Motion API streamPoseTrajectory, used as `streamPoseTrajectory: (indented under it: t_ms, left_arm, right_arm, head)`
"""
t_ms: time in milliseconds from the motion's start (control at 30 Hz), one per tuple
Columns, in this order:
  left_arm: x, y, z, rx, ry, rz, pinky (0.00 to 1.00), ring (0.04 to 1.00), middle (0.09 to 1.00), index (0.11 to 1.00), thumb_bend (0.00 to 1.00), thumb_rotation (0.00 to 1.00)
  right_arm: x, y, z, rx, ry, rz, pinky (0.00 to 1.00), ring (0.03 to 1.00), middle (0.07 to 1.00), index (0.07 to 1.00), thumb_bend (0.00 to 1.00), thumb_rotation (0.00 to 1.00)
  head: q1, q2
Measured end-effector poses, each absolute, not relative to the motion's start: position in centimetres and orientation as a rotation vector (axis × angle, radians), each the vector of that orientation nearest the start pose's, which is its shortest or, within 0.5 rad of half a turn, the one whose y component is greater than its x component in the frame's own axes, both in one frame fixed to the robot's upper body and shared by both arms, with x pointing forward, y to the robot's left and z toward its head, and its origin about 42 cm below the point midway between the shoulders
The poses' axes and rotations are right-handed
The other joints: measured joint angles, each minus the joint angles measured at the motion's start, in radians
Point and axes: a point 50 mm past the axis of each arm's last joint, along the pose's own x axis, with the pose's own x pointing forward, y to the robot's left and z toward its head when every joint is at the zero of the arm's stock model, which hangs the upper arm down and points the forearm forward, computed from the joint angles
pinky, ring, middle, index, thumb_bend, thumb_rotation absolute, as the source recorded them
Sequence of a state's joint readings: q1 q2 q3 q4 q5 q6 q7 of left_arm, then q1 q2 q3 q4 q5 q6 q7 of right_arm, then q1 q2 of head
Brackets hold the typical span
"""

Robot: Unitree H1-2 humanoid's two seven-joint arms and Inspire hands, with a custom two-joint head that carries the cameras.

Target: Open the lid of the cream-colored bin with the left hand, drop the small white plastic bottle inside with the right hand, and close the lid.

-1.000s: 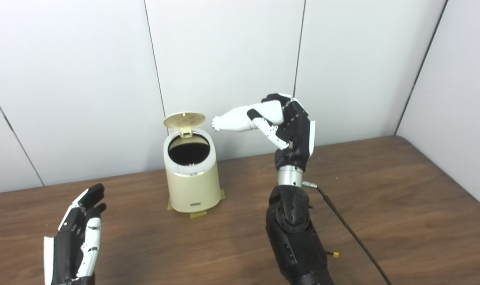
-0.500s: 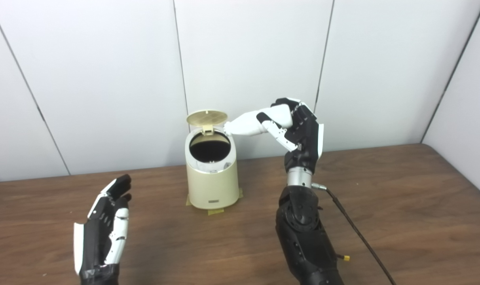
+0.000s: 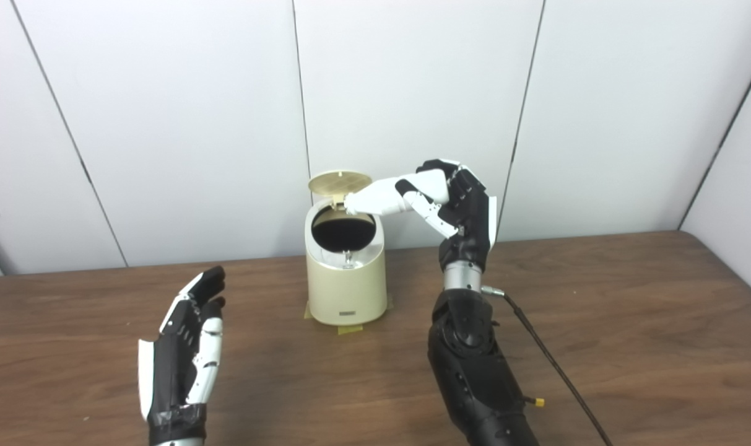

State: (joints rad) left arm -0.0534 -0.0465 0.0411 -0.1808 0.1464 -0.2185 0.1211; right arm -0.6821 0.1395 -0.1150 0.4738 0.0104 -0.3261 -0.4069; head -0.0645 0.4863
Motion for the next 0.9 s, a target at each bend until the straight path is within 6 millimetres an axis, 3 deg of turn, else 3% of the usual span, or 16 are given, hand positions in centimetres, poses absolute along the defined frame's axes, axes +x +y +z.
streamPoseTrajectory:
  t_ms: [533, 900]
  left_arm:
    - [29.0, 20.0, 17.8, 0.079, -0.467, 0.18, 0.79, 0.83, 0.83, 0.811, 0.26, 0.66]
    - [28.8, 19.7, 18.3, 0.069, -0.484, 0.18, 0.79, 0.828, 0.832, 0.812, 0.25, 0.65]
  right_arm:
    - [46.5, -11.5, 22.2, 0.142, -0.478, -0.233, 0.38, 0.436, 0.527, 0.482, 0.5, 0.0]
    - [46.2, -10.6, 21.2, -0.131, -0.578, -0.288, 0.36, 0.437, 0.487, 0.504, 0.5, 0.0]
  head:
    - [0.031, 0.003]
    - [0.041, 0.003]
